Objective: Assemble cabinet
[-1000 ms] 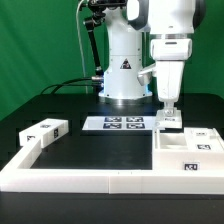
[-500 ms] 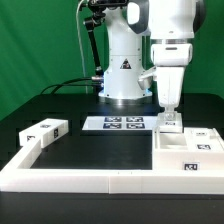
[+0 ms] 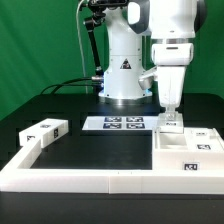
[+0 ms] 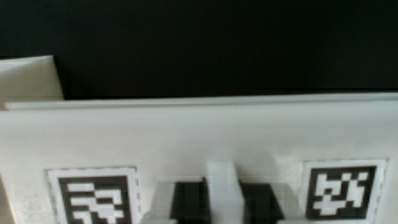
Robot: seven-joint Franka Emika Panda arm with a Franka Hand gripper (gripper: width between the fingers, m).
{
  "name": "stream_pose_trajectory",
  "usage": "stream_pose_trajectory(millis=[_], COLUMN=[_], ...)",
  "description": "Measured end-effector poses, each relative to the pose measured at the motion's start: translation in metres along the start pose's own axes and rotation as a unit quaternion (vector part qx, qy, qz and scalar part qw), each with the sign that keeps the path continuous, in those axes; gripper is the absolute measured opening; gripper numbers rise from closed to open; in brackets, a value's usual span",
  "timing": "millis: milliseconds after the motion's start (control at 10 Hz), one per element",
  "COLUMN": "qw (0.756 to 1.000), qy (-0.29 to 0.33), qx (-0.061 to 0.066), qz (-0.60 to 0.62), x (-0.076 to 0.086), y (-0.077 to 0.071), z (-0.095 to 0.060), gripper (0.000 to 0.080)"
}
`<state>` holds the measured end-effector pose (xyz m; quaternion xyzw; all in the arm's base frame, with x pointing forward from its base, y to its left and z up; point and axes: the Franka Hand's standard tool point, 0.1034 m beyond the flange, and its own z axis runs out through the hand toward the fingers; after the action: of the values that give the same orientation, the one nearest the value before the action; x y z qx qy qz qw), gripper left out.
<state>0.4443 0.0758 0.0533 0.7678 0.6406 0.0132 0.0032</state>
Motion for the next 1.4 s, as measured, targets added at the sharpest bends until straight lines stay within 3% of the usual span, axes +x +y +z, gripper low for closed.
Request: stream_pose_trajectory(millis=[300, 500, 800, 1400], qw=[1.000, 1.000, 1.000, 1.000], qy=[0.001, -0.002, -0.008, -0.008], qx=[0.000, -0.001, 0.007, 0.008], qz=[-0.006, -0.006, -0.006, -0.027], x=[-0.001, 0.001, -0.001, -0.007], y=[0.001, 0.009, 0.010, 0.011], z=[0.002, -0.002, -0.003, -0.002], gripper=[0.0070, 0.0070, 0.0070, 0.0070])
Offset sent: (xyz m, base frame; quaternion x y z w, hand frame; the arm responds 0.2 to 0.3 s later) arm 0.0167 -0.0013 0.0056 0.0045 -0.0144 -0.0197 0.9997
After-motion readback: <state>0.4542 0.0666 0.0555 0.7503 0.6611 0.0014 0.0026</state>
